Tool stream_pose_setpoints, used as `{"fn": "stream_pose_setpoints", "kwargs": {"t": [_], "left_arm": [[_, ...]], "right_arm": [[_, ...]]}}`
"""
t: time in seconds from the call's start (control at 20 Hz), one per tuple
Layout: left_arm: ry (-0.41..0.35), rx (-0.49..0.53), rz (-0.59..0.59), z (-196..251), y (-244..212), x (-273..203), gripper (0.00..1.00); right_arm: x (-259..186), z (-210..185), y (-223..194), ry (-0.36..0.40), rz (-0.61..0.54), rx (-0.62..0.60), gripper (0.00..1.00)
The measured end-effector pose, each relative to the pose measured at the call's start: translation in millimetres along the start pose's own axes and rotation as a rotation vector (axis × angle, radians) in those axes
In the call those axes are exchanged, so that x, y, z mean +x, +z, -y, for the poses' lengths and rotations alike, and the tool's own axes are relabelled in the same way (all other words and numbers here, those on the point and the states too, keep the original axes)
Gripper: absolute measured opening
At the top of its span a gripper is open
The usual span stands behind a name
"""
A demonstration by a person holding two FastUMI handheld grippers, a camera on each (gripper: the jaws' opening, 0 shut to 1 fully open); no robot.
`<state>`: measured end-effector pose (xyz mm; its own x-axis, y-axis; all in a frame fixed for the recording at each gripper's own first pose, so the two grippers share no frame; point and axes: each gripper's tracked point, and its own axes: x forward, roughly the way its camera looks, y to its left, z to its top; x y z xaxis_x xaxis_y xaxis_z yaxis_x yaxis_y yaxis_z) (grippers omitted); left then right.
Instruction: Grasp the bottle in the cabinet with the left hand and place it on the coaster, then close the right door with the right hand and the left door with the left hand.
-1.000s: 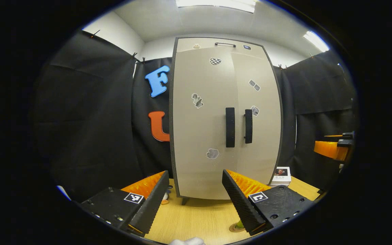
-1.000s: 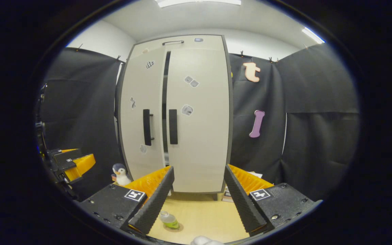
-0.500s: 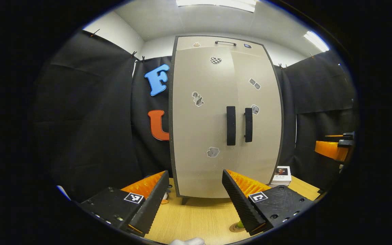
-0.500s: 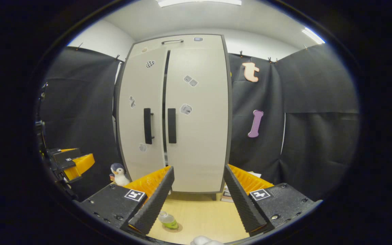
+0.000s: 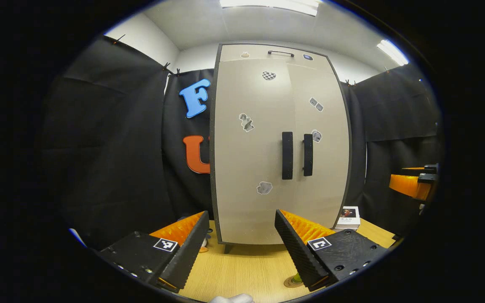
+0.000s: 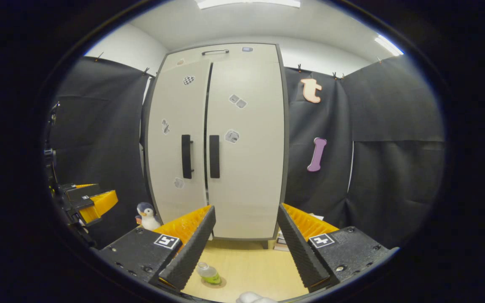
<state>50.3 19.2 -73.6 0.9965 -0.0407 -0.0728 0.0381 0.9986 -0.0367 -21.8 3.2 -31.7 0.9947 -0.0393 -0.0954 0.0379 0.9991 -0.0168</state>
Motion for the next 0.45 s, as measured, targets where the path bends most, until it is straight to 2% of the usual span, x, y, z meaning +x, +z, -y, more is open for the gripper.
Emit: {"fn": "stream_pose_setpoints", "kwargs": {"t": [0.45], "left_arm": [[-0.002,0.002,-0.001,-0.6,0.0,-0.4,0.96]], "right_arm": [[-1.9,-1.2,1.1,0.001,0.008,-0.002,0.97]]}}
